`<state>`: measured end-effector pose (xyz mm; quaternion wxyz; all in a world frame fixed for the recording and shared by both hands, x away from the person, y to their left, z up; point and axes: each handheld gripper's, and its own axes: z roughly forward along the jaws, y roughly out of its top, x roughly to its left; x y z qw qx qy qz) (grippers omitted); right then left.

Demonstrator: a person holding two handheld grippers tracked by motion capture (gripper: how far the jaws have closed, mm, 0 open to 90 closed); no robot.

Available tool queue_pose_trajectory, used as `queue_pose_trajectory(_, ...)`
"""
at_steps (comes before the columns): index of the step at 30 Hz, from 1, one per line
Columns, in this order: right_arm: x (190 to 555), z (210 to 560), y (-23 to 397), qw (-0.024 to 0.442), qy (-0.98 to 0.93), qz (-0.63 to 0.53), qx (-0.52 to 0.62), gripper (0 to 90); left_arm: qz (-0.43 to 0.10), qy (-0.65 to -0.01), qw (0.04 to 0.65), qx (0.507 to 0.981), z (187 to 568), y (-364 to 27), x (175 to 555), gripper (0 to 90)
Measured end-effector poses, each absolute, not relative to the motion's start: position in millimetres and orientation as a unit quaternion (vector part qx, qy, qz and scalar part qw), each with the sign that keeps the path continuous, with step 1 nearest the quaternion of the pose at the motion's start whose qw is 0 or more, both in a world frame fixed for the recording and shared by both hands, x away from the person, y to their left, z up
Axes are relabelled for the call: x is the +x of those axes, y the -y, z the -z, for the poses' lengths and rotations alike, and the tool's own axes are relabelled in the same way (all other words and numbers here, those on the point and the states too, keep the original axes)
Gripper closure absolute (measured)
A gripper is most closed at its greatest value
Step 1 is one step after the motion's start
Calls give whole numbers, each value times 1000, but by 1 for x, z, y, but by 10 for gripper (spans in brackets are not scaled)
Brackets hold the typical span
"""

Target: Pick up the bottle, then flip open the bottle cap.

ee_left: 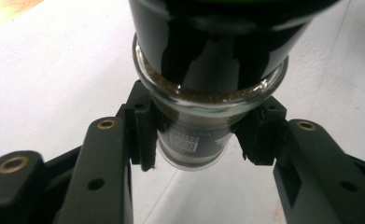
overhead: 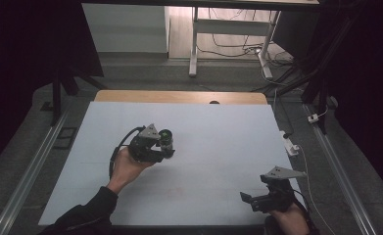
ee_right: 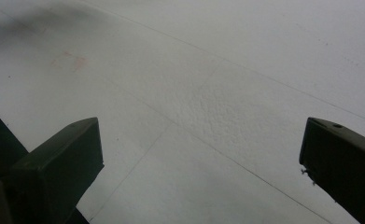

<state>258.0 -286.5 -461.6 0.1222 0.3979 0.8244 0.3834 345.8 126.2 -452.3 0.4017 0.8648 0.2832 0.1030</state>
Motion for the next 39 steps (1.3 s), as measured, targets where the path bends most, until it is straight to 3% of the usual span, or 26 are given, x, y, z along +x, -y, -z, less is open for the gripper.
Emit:
queue_pose_trajectory(19, 258, 462, 286, 123, -826, -383, 395, 0, -70, -269, 404, 872, 434, -116, 312, 535)
queue_pose_trajectory(39, 256, 458, 288, 136, -817, -398, 395, 0, -63, -279, 398, 872, 436, -115, 314, 535)
